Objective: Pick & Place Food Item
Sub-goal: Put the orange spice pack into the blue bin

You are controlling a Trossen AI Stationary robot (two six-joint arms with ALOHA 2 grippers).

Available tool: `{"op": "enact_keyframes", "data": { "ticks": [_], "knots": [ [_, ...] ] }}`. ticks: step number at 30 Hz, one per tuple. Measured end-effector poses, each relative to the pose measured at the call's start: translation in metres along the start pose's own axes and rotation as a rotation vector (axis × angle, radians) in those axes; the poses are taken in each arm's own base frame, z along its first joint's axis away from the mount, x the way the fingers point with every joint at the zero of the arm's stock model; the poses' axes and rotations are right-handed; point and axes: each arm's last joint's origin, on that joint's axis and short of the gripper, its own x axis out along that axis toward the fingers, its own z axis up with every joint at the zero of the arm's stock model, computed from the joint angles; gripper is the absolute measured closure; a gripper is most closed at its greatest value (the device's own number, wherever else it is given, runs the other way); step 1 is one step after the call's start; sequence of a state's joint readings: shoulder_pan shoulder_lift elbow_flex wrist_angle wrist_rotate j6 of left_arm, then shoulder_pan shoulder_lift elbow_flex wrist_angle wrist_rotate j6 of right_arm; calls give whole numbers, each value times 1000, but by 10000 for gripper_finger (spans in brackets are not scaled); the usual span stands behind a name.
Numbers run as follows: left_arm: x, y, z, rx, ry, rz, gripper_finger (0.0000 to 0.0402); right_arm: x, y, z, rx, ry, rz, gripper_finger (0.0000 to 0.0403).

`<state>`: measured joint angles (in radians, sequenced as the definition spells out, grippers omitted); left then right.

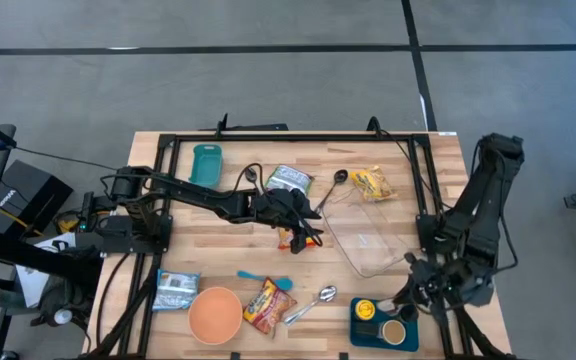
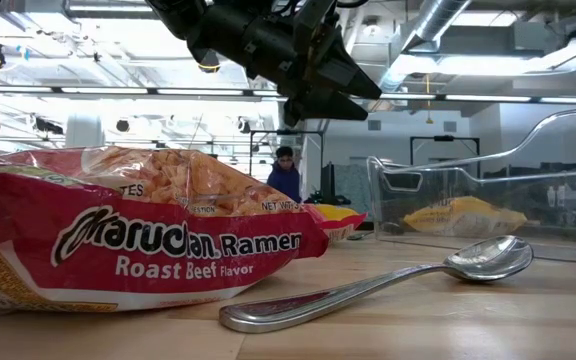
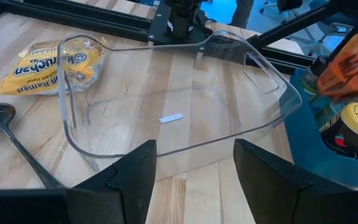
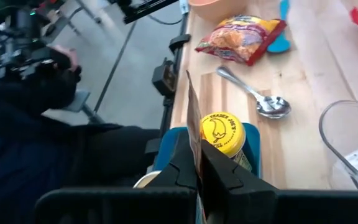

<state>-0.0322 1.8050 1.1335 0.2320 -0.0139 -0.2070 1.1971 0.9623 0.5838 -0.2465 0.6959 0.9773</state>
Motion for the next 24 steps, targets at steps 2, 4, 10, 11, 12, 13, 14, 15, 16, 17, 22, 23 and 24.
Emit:
{"op": "enact_keyframes", "data": {
  "ticks": [2,4,10,11,12,13,14,15,16,17,22,23,24],
  "knots": [
    [0,0,0,0,-3,0,192,5,1,-4,20,-2,-22,403],
    [0,0,1,0,-6,-1,192,10,2,-8,36,5,-39,403],
    [0,0,2,0,-17,-3,192,24,6,-19,70,15,-63,403],
    [0,0,2,0,-18,-3,192,26,7,-20,71,14,-62,403],
    [0,0,2,0,-18,-3,192,27,8,-21,74,13,-59,403],
    [0,0,2,0,-19,-4,192,29,9,-22,78,10,-56,403],
    [0,0,2,0,-19,-4,192,30,10,-23,80,9,-53,403],
    [0,0,2,0,-19,-4,192,31,10,-24,79,10,-54,403],
    [0,0,2,0,-19,-4,192,32,10,-25,76,12,-57,403],
    [0,0,2,0,-20,-4,192,33,10,-26,72,15,-61,403],
    [0,0,2,0,-23,-4,192,35,11,-30,66,30,-65,403],
    [0,0,2,0,-23,-4,192,35,11,-31,66,32,-65,403],
    [0,0,2,0,-23,-4,192,34,11,-31,63,34,-60,403]
  ]
}}
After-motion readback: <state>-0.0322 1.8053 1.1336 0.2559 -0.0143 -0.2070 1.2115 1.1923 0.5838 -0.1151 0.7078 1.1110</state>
